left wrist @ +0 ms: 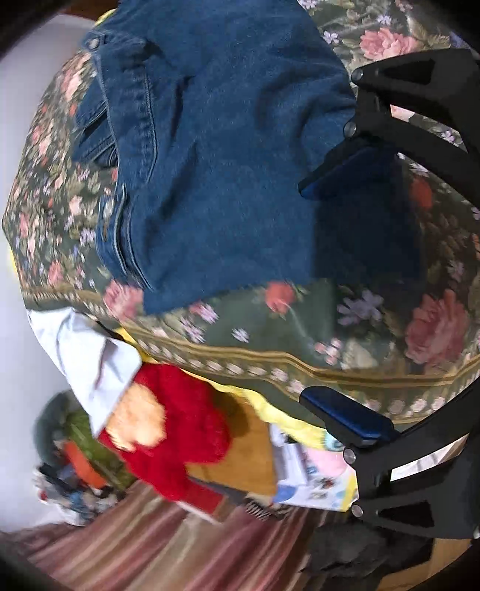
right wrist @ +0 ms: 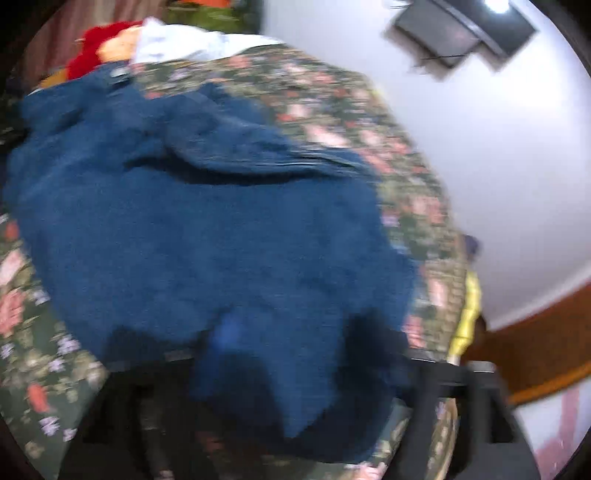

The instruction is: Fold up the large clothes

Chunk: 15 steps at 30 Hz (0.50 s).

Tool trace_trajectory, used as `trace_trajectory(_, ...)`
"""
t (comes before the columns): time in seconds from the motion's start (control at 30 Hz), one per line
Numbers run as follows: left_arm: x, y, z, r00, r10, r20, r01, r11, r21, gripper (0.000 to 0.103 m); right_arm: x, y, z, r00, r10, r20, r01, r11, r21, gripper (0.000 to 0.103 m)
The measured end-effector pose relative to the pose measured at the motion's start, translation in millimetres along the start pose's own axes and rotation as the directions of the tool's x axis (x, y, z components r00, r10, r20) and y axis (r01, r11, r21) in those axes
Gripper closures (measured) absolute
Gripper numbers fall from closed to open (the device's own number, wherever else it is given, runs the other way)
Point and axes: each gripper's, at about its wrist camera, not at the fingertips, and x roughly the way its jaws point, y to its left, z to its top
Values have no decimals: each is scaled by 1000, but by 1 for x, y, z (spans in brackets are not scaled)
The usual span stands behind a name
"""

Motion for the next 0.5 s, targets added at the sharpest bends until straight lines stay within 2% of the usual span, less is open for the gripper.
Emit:
trace_trajectory(0.1, -7, 8, -7, 1000, 30, 7, -30, 1000, -3, 0, 6, -30, -10, 989, 145, -31, -140, 981, 134, 13)
trace_trajectory(0.17, -14, 14, -13, 998, 65, 13, -65, 998, -8, 0, 6, -45, -17, 978, 204, -36, -193, 961, 199, 13)
trace_trajectory(0.2, -19, 19, -14, 996, 85, 15, -85, 996, -23, 0, 5, -52, -23, 977, 209, -39, -195, 954, 227, 13)
trace_trajectory(0.27, -25, 29, -15, 999, 38, 13, -37, 997, -69, 0, 2, -65, -30, 980, 194, -53, -174, 950, 260, 13)
trace_trajectory(0.3, -29, 31, -13, 999, 39, 16, -37, 996, -82, 0, -1, -68, -33, 978, 199, -53, -178, 946, 272, 13)
trace_trajectory(0.37, -38, 28, -5, 997, 60, 43, -57, 996, -69, 1, -9, -75, -34, 972, 232, -45, -208, 929, 306, 13)
trace_trajectory(0.5, -46, 13, 25, 995, 25, 94, -21, 999, -47, 1, -19, -80, -17, 957, 288, 26, -279, 895, 347, 12)
